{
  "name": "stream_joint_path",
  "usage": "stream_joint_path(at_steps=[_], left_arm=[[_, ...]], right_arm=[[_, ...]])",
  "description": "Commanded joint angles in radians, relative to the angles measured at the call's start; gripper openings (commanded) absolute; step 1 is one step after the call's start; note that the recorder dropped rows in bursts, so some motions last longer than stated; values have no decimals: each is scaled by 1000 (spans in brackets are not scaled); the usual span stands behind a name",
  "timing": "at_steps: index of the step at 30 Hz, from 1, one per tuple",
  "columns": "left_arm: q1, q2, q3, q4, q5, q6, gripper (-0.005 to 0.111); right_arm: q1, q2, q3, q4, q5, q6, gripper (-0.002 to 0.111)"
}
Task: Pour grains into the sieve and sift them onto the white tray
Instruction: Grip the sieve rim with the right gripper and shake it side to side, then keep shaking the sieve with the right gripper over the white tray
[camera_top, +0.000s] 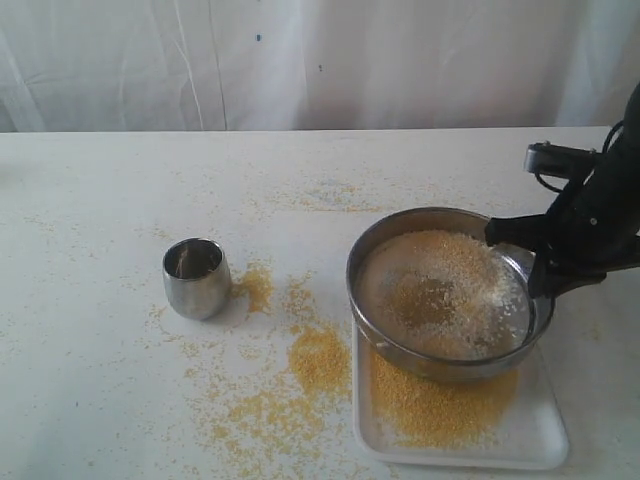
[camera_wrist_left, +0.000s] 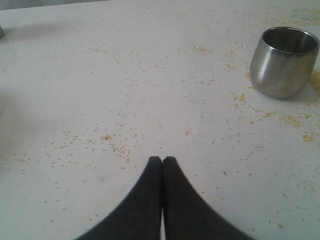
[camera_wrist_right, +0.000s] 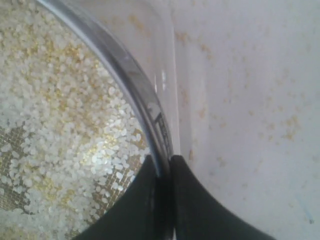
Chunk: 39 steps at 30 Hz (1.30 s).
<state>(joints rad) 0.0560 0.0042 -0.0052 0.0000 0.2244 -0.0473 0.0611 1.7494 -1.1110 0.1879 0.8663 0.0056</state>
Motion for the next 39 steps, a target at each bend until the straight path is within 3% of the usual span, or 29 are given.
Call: stream_joint_path(at_steps=[1,2,6,9,12,15,19,24,28,33,37,39], left_arm=[[1,-4,5,0,1,0,0],[1,-4,5,0,1,0,0],[1,-4,5,0,1,0,0],[1,-4,5,0,1,0,0],[1,-4,5,0,1,0,0],[1,-4,5,0,1,0,0],[1,-4,5,0,1,0,0],[1,-4,5,0,1,0,0],[1,-4,5,0,1,0,0],[1,-4,5,0,1,0,0],[1,-4,5,0,1,0,0],[1,-4,5,0,1,0,0]], right_arm=[[-2,-12,-4,21,-37,-6,0],[-2,-12,-6,23,-60,-6,0],[-2,-14,-1,31,178,-6,0],[-2,-14,-3,21,-21,0,0],[-2,-14,-4,20,97,-6,0],[-2,-12,-4,-11,-83,-6,0],[-2,-14,-6,8,61,3,0],[-2,-12,-6,7,-86,16,0],[-2,-14,-5,47,106,11,0],[-2,-14,-4,45,-66,11,0],[-2,-14,-5,47,197,36,0],[-2,-14,4,41,192,36,0]])
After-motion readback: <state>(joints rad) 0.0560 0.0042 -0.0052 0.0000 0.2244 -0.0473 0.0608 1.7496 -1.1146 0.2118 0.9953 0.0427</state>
